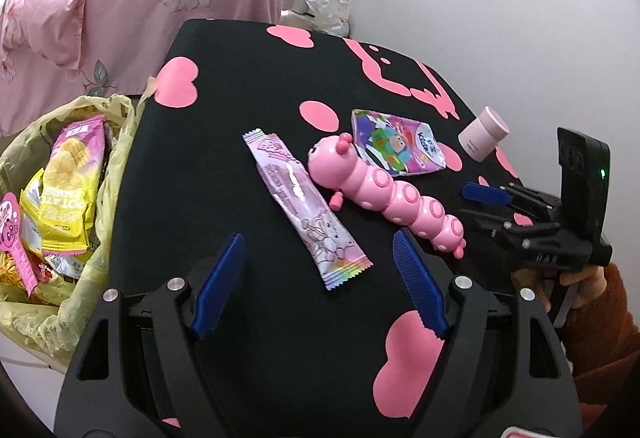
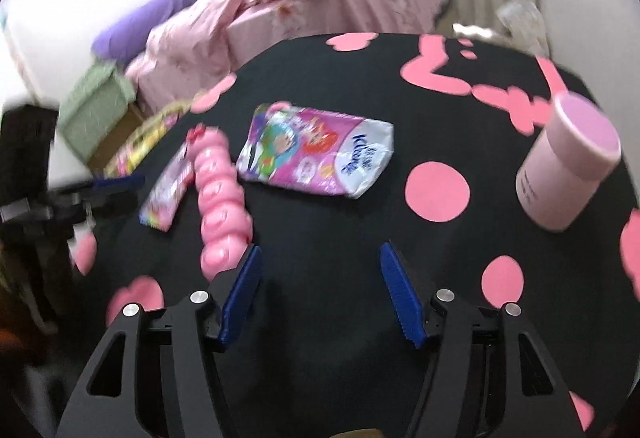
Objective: Collect trash
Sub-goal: 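Move both tools back over the table toward the remaining wrappers, then grasp the Kleenex tissue packet with the right tool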
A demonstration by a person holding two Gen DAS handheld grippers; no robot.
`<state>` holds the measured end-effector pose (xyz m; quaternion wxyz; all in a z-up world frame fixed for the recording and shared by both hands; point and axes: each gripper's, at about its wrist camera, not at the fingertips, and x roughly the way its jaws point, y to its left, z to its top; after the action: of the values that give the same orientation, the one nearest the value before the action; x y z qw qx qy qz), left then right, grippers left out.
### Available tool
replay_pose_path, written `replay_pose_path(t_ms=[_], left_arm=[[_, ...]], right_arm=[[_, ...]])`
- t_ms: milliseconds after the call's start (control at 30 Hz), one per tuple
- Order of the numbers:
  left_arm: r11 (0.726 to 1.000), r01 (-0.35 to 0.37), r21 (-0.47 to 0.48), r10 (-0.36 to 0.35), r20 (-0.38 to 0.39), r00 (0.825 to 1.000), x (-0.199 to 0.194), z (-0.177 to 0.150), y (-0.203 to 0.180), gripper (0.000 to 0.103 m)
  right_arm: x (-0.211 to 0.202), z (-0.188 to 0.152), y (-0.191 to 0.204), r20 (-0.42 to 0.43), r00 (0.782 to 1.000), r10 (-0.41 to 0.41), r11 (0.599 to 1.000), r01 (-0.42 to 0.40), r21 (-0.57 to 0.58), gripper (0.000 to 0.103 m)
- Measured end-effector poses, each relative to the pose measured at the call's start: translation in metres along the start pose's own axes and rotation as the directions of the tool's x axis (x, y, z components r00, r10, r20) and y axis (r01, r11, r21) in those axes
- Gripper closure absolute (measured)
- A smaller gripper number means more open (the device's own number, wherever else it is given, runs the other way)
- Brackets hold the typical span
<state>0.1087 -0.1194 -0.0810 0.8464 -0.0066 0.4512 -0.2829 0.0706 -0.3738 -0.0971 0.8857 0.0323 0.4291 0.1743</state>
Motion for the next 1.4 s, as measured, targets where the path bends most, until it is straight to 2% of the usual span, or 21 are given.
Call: replay_pose_path(t_ms=[67,167,233,267,333,400,533,633,667,733,833,933,1033,1200,1267,1400], left_arm=[[1.000,0.001,-0.002,-0.001,0.001,1.000,0.001,0.000,-0.002,0.030],[1.000,0.002,-0.007,-0.002,0.001,1.000,0.001,0.000,-0.002,0.030],[1.000,0.001,-0.008,-0.001,-0.004,1.000,0.002,-0.001,-0.001,0.030],[1.000,0.000,-0.009,0.000,-0.005,1.000,0.002,-0.001,0.000,0.030],[1.000,0.003,-0.021,-0.003,-0.003,1.000,0.002,-0.001,0.003,0.030],[0.999,0.012,-0.045,-0.012,0.002,1.000,0.001,0.000,0.008,0.030],[0.998,0.016,-0.056,-0.016,0.001,1.000,-0.001,-0.001,0.012,0.030],[0.998,0.024,-0.060,-0.023,0.004,1.000,-0.003,-0.002,0.016,0.030],[0.997,0.031,-0.066,-0.030,0.008,1.000,-0.004,-0.001,0.018,0.030],[0.995,0.050,-0.084,-0.049,0.020,0.999,-0.008,0.000,0.022,0.030],[0.995,0.042,-0.095,-0.038,0.036,0.999,-0.011,0.001,0.025,0.030],[0.993,0.040,-0.110,-0.037,0.032,0.999,-0.008,0.001,0.026,0.030],[0.994,0.045,-0.096,-0.043,0.020,0.999,-0.006,-0.001,0.021,0.030],[0.996,0.039,-0.080,-0.039,0.005,0.999,-0.002,0.000,0.015,0.030],[0.997,0.030,-0.071,-0.030,0.002,1.000,-0.002,0.000,0.013,0.030],[0.998,0.016,-0.068,-0.016,-0.002,1.000,-0.001,-0.001,0.013,0.030]], right_arm=[[0.003,-0.001,0.009,-0.013,0.999,-0.042,0.994,0.041,-0.105,0.043],[0.007,0.006,0.017,-0.039,0.994,-0.100,0.982,0.092,-0.164,0.044],[0.004,0.014,0.023,0.012,0.987,-0.162,0.964,0.161,-0.213,0.044],[-0.001,0.021,0.026,0.065,0.984,-0.166,0.952,0.177,-0.251,0.044],[-0.007,0.037,0.024,0.125,0.985,-0.114,0.952,0.145,-0.270,0.044],[-0.005,0.063,0.010,0.136,0.990,-0.042,0.972,0.071,-0.222,0.044],[0.025,0.101,-0.020,0.069,0.994,0.082,0.992,-0.075,-0.099,0.043],[0.047,0.108,-0.027,-0.002,0.992,0.126,0.991,-0.126,-0.056,0.043],[0.058,0.104,-0.030,-0.048,0.991,0.127,0.991,-0.129,-0.041,0.043],[0.061,0.097,-0.029,-0.077,0.990,0.115,0.992,-0.119,-0.043,0.043],[0.044,0.074,-0.019,-0.073,0.990,0.125,0.989,-0.130,-0.071,0.044],[0.025,0.051,-0.007,-0.062,0.994,0.092,0.987,-0.099,-0.124,0.044],[0.006,0.033,0.004,-0.070,0.991,0.117,0.979,-0.127,-0.160,0.044],[-0.010,0.028,0.009,0.006,1.000,0.011,0.973,-0.010,-0.230,0.044],[-0.004,0.029,0.011,-0.001,0.999,-0.039,0.957,0.037,-0.288,0.044],[0.011,0.029,0.017,-0.058,0.998,0.017,0.935,-0.036,-0.353,0.047]])
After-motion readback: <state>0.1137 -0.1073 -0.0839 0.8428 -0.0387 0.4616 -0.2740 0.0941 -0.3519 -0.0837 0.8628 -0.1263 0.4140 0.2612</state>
